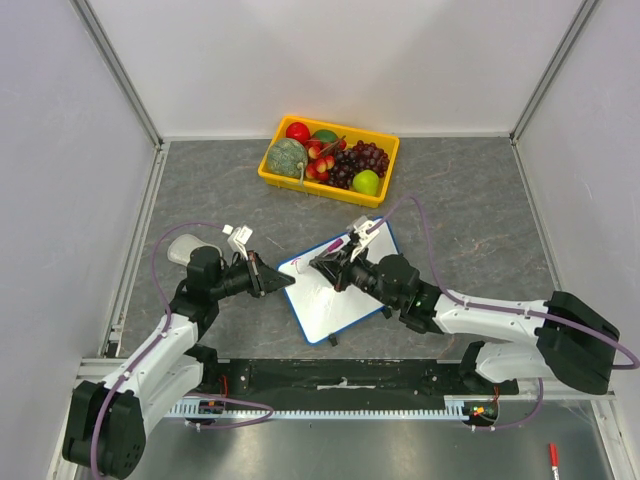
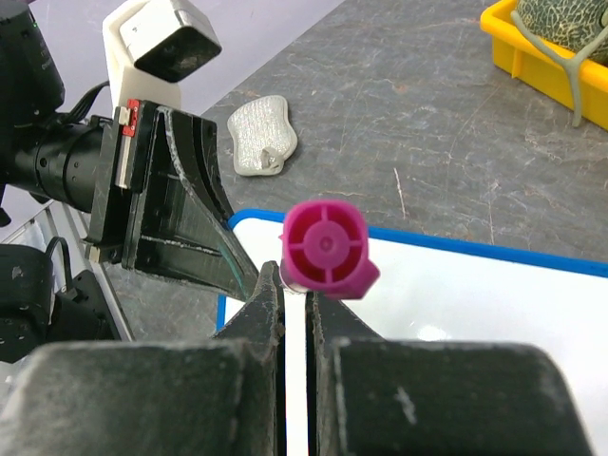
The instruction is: Write a sentence on the whiteboard
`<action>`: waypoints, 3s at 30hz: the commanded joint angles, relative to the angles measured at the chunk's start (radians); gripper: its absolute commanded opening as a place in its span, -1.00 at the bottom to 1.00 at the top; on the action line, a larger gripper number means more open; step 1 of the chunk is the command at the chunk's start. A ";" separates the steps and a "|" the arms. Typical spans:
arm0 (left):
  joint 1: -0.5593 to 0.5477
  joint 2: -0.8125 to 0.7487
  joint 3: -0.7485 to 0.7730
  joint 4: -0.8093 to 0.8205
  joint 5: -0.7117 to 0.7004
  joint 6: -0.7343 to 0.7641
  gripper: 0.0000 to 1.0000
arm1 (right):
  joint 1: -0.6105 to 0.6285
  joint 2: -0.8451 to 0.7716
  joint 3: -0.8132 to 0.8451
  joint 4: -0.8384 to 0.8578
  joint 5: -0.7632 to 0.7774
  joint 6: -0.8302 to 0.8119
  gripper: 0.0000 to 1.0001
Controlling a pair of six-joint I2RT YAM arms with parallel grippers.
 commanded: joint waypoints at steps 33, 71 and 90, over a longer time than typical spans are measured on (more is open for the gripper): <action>-0.005 0.023 0.007 -0.054 -0.069 0.119 -0.96 | -0.004 -0.013 0.063 -0.099 0.107 -0.034 -1.00; -0.012 0.034 0.009 -0.059 -0.071 0.125 -0.96 | -0.004 -0.027 0.106 -0.179 0.158 -0.022 -1.00; -0.018 0.035 0.007 -0.063 -0.076 0.130 -0.96 | -0.078 -0.123 0.092 -0.222 0.052 0.008 -1.00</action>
